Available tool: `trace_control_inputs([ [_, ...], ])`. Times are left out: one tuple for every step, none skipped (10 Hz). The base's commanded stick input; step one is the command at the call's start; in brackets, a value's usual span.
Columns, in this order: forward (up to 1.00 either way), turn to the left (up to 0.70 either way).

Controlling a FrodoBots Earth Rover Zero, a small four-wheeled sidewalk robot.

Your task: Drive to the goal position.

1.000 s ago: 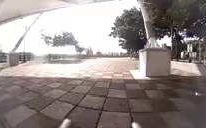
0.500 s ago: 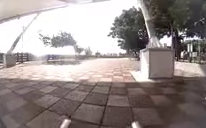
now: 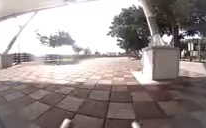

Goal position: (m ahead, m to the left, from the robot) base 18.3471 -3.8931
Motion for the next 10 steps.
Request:
trace_control_inputs([
  [0.50, -0.42],
  [0.50, -0.18],
  [0.50, 0.06],
  [0.50, 0.02],
  [0.50, 0.06],
  [0.50, -0.01],
  [0.50, -0.50],
  [0.50, -0.48],
  [0.50, 0.20],
  [0.50, 0.20],
])
